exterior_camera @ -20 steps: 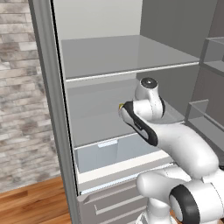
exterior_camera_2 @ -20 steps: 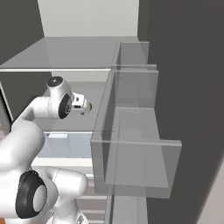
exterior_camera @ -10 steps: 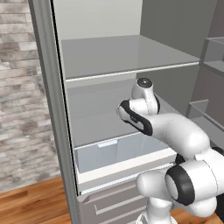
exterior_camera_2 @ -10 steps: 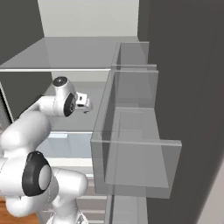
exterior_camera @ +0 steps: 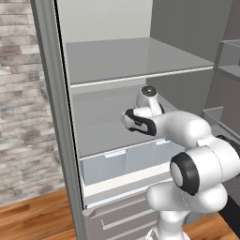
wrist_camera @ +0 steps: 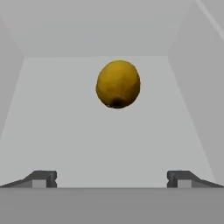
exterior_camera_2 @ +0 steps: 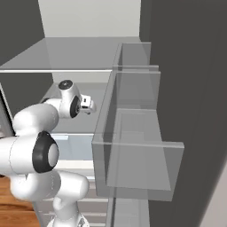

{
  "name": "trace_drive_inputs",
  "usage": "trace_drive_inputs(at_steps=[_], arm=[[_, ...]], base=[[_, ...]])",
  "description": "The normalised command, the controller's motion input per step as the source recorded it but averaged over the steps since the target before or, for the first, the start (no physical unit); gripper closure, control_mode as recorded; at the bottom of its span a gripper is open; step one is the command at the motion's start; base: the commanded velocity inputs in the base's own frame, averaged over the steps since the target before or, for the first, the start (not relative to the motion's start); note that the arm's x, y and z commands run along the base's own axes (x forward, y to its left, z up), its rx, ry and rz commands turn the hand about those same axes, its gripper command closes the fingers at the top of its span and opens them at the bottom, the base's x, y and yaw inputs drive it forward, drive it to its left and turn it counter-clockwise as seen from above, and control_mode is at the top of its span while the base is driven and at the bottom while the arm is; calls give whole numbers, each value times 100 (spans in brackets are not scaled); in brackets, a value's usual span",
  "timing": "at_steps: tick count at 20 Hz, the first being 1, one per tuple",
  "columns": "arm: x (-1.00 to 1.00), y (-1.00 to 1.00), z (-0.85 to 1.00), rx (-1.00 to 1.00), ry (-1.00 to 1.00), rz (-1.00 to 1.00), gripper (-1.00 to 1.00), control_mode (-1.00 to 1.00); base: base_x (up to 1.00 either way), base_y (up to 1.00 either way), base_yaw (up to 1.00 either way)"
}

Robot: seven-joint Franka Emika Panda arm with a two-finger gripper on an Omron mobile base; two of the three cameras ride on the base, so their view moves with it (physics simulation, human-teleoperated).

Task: Grab the lemon and lime from the fridge, place them in the blender, close the lid, and turn on the blender to create a marinade.

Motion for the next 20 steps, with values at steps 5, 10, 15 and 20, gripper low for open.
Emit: trace_drive_inputs(at_steps=[5, 10, 15, 20], arm=[[43, 0, -11, 0, 0, 0, -100, -100], [36, 0, -14, 0, 0, 0, -100, -100], [29, 0, -16, 0, 0, 0, -100, -100], [28, 0, -15, 0, 0, 0, -100, -100]], base=[[0, 0, 0], [0, 0, 0], [0, 0, 0], [0, 0, 0]])
